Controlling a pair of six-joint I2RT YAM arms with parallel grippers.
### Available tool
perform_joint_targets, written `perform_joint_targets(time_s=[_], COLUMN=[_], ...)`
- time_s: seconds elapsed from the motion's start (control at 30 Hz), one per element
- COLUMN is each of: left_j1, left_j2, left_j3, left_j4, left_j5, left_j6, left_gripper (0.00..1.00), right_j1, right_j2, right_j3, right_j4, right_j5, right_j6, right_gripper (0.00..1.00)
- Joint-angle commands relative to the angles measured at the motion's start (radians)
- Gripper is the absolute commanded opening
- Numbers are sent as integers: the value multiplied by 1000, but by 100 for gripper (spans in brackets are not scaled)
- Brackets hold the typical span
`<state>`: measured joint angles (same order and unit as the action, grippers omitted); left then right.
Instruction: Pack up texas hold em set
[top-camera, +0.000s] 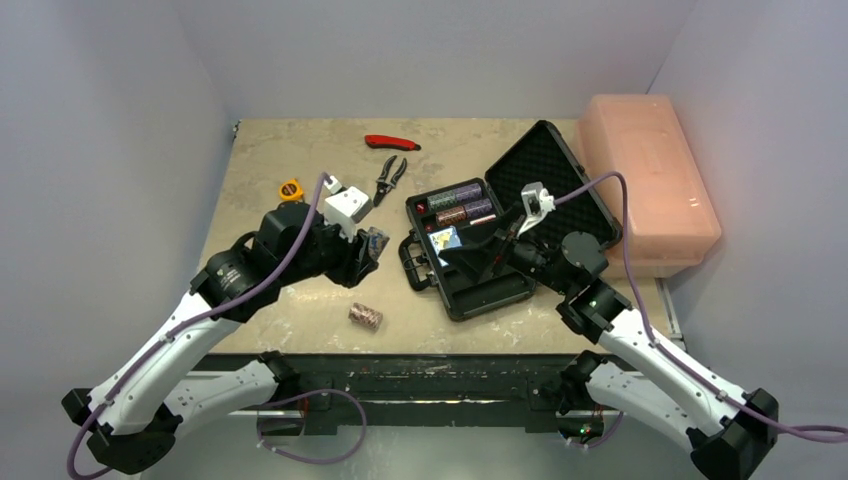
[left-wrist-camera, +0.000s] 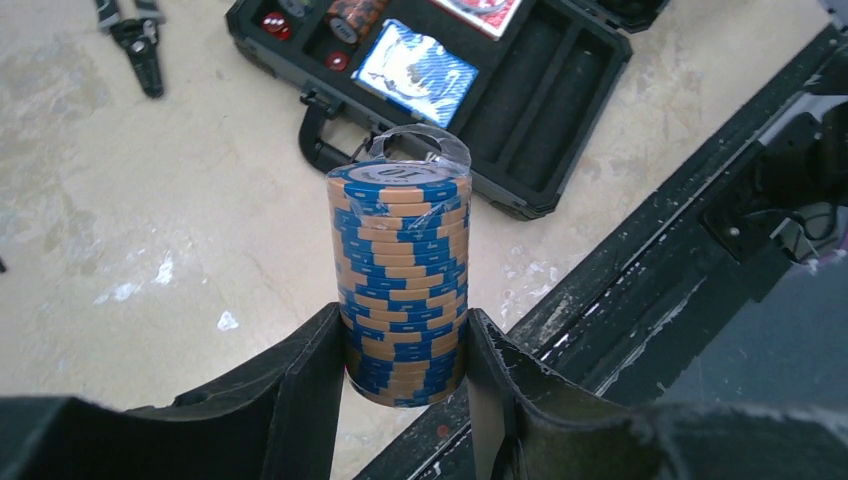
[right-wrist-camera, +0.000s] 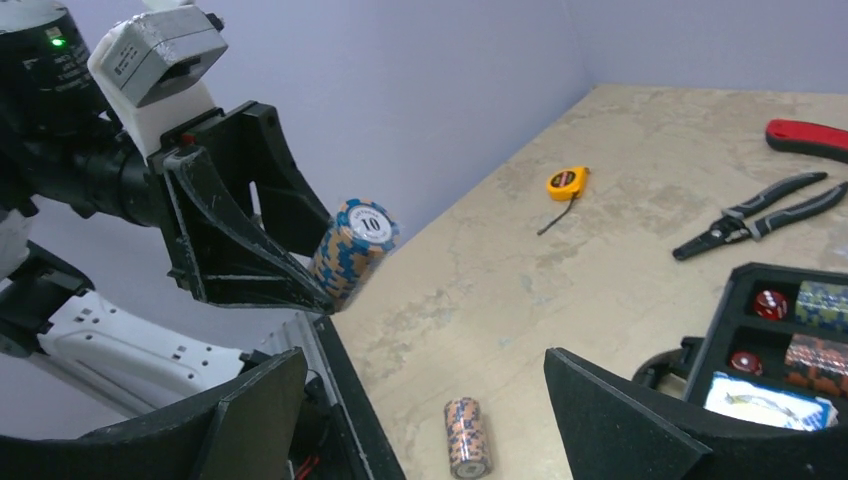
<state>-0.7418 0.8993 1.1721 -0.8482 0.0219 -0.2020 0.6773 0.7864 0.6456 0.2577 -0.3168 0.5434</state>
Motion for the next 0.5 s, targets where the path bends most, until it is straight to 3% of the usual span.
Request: perform_joint_targets(time_s=[0.0,0.2,0.47], left_j1=[5,75,111], left_j2=[-21,-67,-110], left_j3=[3,-68,-111], left_j4=[178,234,308], left_j5=[153,220,381], left_j6=[67,38,0], left_gripper=[0,0,0], right_j1=[-4,-4,-1], right_j2=[21,104,119], right_j3=[-8,-4,-27], right_j4=[163,185,382], right_j5=[-123,-196,-244], right_j6=[25,13,86], right_gripper=[94,93,95])
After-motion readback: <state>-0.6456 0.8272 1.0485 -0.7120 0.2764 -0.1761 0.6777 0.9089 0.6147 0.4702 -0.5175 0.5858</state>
